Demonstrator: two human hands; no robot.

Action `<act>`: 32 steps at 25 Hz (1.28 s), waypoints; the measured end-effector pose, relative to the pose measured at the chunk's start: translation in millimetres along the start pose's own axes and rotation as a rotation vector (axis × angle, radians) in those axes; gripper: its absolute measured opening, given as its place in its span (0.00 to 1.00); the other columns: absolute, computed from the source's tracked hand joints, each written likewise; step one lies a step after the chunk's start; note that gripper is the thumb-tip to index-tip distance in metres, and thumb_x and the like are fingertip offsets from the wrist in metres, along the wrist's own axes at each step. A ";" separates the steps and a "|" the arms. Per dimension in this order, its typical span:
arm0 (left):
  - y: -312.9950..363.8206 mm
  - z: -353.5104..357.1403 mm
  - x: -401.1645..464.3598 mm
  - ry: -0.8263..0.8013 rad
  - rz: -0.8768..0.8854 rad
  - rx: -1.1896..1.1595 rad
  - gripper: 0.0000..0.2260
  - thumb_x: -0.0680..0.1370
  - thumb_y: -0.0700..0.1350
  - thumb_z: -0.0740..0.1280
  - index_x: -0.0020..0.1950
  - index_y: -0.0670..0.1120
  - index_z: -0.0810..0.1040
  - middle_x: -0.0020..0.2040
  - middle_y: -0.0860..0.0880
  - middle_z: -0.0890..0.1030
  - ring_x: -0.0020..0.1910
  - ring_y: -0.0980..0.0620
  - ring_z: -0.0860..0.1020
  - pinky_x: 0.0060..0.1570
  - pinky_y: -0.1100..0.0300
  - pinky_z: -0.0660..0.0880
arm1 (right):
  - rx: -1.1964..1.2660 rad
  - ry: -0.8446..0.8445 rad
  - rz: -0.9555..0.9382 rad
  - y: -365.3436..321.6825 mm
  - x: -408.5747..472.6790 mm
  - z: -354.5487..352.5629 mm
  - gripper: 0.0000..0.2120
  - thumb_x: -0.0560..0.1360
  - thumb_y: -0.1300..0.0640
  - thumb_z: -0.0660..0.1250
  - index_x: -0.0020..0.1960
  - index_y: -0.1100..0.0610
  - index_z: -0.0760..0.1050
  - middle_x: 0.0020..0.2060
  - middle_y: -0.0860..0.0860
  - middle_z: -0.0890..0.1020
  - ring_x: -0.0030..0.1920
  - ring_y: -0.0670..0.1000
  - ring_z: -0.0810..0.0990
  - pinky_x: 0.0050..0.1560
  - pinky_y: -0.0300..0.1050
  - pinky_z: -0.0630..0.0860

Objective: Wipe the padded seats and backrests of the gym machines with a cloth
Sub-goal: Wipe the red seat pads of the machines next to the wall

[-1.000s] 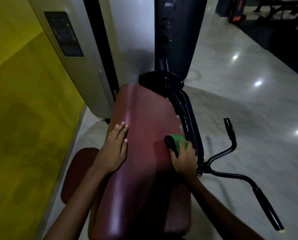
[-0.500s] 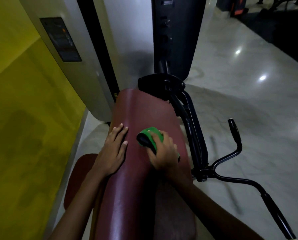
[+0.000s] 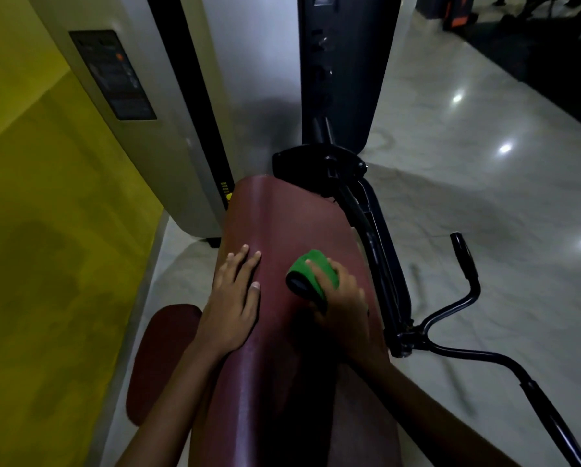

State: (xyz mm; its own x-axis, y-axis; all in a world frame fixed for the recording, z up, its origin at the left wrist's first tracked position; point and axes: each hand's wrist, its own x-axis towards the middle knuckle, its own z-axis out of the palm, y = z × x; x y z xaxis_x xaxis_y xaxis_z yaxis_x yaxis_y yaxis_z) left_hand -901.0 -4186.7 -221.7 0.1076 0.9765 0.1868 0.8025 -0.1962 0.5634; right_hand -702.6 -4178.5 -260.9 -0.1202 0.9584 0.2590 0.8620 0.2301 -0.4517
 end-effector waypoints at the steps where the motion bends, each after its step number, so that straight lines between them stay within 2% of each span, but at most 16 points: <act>1: 0.4 -0.2 0.5 0.005 0.000 0.003 0.28 0.77 0.56 0.46 0.75 0.49 0.62 0.76 0.49 0.59 0.76 0.49 0.53 0.69 0.62 0.48 | 0.018 -0.018 -0.003 9.6 5.3 -0.7 0.28 0.68 0.46 0.58 0.67 0.53 0.69 0.58 0.61 0.76 0.47 0.60 0.78 0.41 0.53 0.76; 5: 1.2 -1.6 -0.7 -0.006 0.005 0.011 0.28 0.77 0.56 0.46 0.76 0.48 0.62 0.77 0.49 0.58 0.76 0.48 0.53 0.71 0.60 0.48 | 0.021 -0.054 0.405 40.5 38.3 0.0 0.25 0.76 0.50 0.61 0.72 0.55 0.65 0.65 0.60 0.68 0.62 0.62 0.70 0.60 0.57 0.68; 7: 1.4 -0.8 -1.5 -0.001 0.002 0.009 0.28 0.77 0.56 0.45 0.76 0.49 0.61 0.77 0.49 0.58 0.76 0.49 0.52 0.71 0.58 0.49 | -0.049 -0.031 0.400 35.8 27.4 2.1 0.25 0.76 0.50 0.60 0.71 0.57 0.66 0.65 0.61 0.68 0.62 0.64 0.70 0.60 0.58 0.67; 10: 0.2 1.8 -0.5 0.021 -0.013 -0.004 0.27 0.77 0.55 0.46 0.75 0.49 0.62 0.77 0.49 0.58 0.75 0.53 0.51 0.73 0.54 0.51 | -0.039 -0.012 0.299 46.0 5.4 10.2 0.28 0.69 0.50 0.59 0.68 0.57 0.71 0.61 0.63 0.72 0.56 0.65 0.74 0.54 0.61 0.72; 13: 2.4 1.4 -1.1 0.022 -0.023 0.003 0.28 0.77 0.55 0.46 0.75 0.48 0.63 0.77 0.48 0.59 0.75 0.52 0.52 0.73 0.49 0.54 | -0.054 -0.053 0.480 62.3 25.2 3.0 0.25 0.75 0.50 0.58 0.71 0.55 0.65 0.63 0.61 0.68 0.59 0.63 0.70 0.58 0.59 0.69; 15: 4.5 -0.3 -1.3 0.029 -0.030 0.015 0.27 0.77 0.55 0.48 0.75 0.48 0.62 0.77 0.48 0.59 0.76 0.50 0.54 0.73 0.52 0.55 | -0.020 -0.027 0.537 59.7 37.4 -2.0 0.24 0.76 0.53 0.61 0.71 0.55 0.65 0.63 0.60 0.68 0.61 0.63 0.70 0.61 0.59 0.67; 16: 5.0 -1.1 -0.7 0.033 -0.046 0.015 0.27 0.78 0.54 0.49 0.76 0.48 0.62 0.77 0.48 0.58 0.76 0.49 0.54 0.72 0.55 0.54 | 0.046 0.003 0.466 51.1 42.1 -4.9 0.23 0.76 0.54 0.62 0.70 0.55 0.66 0.63 0.61 0.69 0.61 0.63 0.71 0.61 0.59 0.68; 18: 4.5 -1.4 0.4 0.038 -0.094 0.016 0.27 0.78 0.52 0.52 0.77 0.47 0.59 0.77 0.49 0.57 0.75 0.51 0.55 0.70 0.61 0.52 | 0.175 0.043 0.062 24.0 42.2 -5.7 0.24 0.72 0.54 0.64 0.68 0.53 0.68 0.60 0.61 0.74 0.55 0.62 0.76 0.54 0.57 0.75; 20: 3.4 -1.2 3.6 0.061 -0.119 0.007 0.27 0.78 0.51 0.52 0.76 0.46 0.59 0.77 0.49 0.58 0.75 0.52 0.57 0.70 0.64 0.51 | 0.083 0.027 -0.330 0.0 36.5 -2.9 0.28 0.67 0.47 0.61 0.67 0.49 0.68 0.59 0.60 0.77 0.46 0.60 0.79 0.42 0.52 0.78; 21: 3.6 -0.9 4.7 0.075 -0.134 -0.007 0.27 0.78 0.51 0.52 0.76 0.45 0.60 0.76 0.49 0.59 0.75 0.53 0.57 0.70 0.64 0.52 | 0.033 0.006 -0.412 -5.8 39.4 -2.1 0.29 0.66 0.45 0.60 0.67 0.48 0.67 0.59 0.60 0.77 0.43 0.59 0.79 0.38 0.49 0.76; 23: 7.6 1.2 4.2 0.093 -0.165 -0.019 0.26 0.78 0.50 0.51 0.76 0.45 0.60 0.76 0.50 0.59 0.75 0.55 0.58 0.71 0.62 0.55 | 0.070 -0.047 -0.378 -6.1 57.1 -3.4 0.31 0.65 0.46 0.59 0.68 0.46 0.66 0.61 0.59 0.76 0.46 0.60 0.78 0.40 0.50 0.75; 26: 14.0 2.2 4.4 0.105 -0.160 0.046 0.26 0.79 0.51 0.50 0.76 0.45 0.59 0.76 0.53 0.57 0.75 0.58 0.56 0.71 0.64 0.55 | 0.173 -0.081 -0.185 -1.1 89.9 -8.0 0.29 0.68 0.49 0.59 0.69 0.48 0.68 0.65 0.59 0.72 0.56 0.60 0.74 0.51 0.58 0.74; 27: 15.2 1.7 4.1 0.096 -0.164 0.076 0.26 0.79 0.51 0.50 0.76 0.45 0.59 0.76 0.53 0.57 0.74 0.58 0.56 0.70 0.67 0.54 | 0.165 -0.055 -0.204 -5.8 89.0 -8.9 0.29 0.68 0.49 0.58 0.69 0.49 0.68 0.65 0.58 0.71 0.56 0.60 0.74 0.51 0.57 0.74; 29: 16.7 0.0 1.9 0.087 -0.161 0.125 0.26 0.79 0.52 0.48 0.76 0.44 0.59 0.76 0.51 0.59 0.74 0.56 0.58 0.68 0.70 0.53 | 0.140 -0.047 -0.388 -16.6 68.8 -10.0 0.31 0.66 0.48 0.58 0.70 0.46 0.67 0.66 0.58 0.71 0.52 0.58 0.73 0.47 0.51 0.72; 32: 18.6 0.0 2.0 0.088 -0.144 0.171 0.26 0.80 0.52 0.47 0.76 0.42 0.61 0.75 0.48 0.61 0.74 0.54 0.61 0.67 0.72 0.53 | 0.091 -0.076 -0.556 -9.5 60.2 -7.8 0.32 0.66 0.49 0.60 0.70 0.44 0.66 0.67 0.56 0.70 0.50 0.56 0.73 0.45 0.49 0.70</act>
State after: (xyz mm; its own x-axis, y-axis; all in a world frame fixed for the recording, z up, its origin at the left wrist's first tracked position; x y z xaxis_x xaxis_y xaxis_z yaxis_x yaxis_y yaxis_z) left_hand -885.9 -4188.5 -210.8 -0.0609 0.9802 0.1884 0.8942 -0.0302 0.4466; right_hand -714.1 -4124.3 -234.3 -0.5817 0.6976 0.4182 0.6135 0.7139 -0.3375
